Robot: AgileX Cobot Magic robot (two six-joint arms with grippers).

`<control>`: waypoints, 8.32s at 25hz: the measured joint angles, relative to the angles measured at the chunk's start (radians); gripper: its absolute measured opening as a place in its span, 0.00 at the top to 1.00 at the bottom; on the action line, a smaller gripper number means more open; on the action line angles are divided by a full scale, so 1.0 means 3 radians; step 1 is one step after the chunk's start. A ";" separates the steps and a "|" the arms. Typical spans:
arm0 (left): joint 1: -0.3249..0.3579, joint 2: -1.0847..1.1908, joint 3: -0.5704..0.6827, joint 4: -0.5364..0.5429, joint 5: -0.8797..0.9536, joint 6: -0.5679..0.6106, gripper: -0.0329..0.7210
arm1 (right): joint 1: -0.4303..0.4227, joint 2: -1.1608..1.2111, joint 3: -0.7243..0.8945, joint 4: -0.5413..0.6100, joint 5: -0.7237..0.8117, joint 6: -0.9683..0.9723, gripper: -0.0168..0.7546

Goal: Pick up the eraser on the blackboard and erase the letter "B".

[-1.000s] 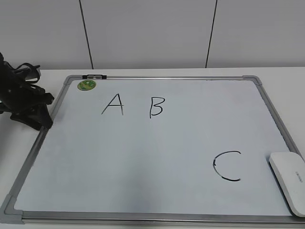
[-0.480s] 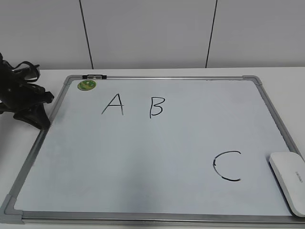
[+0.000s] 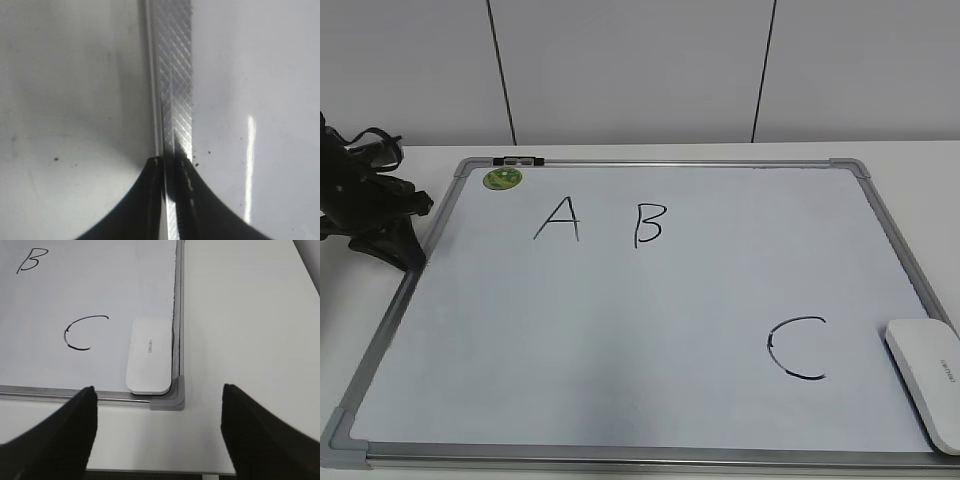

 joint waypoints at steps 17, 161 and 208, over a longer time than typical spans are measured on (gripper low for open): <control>0.0000 0.0000 0.0000 -0.0005 0.0000 0.0000 0.91 | 0.0000 0.2256 -0.0401 0.0252 -0.0631 -0.0068 0.29; 0.0016 0.0000 -0.0008 -0.0041 0.0050 0.0000 0.91 | 0.1774 0.8522 -0.6089 -0.0161 0.0023 -0.0447 0.28; 0.0016 0.0007 -0.0019 -0.0030 0.0064 0.0000 0.91 | 0.1153 0.7414 -0.5725 -0.0655 0.0328 -0.0154 0.29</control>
